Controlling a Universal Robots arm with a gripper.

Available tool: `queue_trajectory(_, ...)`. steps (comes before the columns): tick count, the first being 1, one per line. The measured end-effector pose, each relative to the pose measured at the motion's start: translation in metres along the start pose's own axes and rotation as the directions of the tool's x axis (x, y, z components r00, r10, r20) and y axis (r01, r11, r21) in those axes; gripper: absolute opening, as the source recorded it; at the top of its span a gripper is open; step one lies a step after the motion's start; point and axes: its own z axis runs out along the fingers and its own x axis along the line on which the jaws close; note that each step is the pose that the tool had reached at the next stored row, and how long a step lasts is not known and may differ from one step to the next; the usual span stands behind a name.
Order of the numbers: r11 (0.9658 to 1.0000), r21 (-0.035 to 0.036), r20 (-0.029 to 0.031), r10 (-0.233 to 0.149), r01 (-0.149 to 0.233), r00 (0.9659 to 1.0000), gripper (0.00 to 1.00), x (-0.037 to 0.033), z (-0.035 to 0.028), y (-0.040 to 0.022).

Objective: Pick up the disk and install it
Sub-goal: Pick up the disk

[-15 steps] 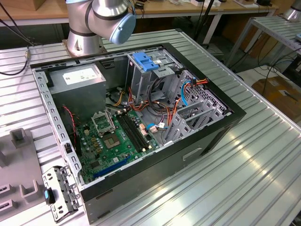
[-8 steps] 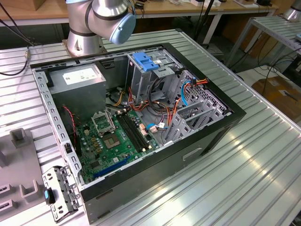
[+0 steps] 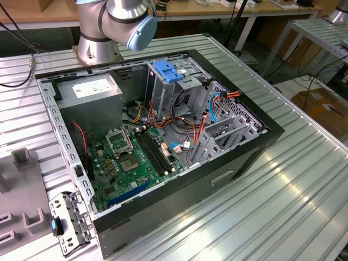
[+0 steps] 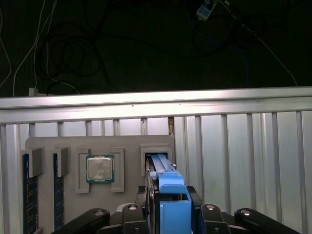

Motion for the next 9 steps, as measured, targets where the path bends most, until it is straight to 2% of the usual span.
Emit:
queue_trajectory(4,1.0,0.0004,-0.0003,0.0,0.0,1.0,0.44,0.0,-0.0001,0.0)
queue_trajectory(8,0.9999,0.0138,0.0004,-0.007,0.007,1.0,0.44,0.0,0.0006,0.0004)
queue_trajectory(9,0.9998,0.015,0.0004,-0.011,0.011,0.9999,0.44,0.0,0.0007,0.0005)
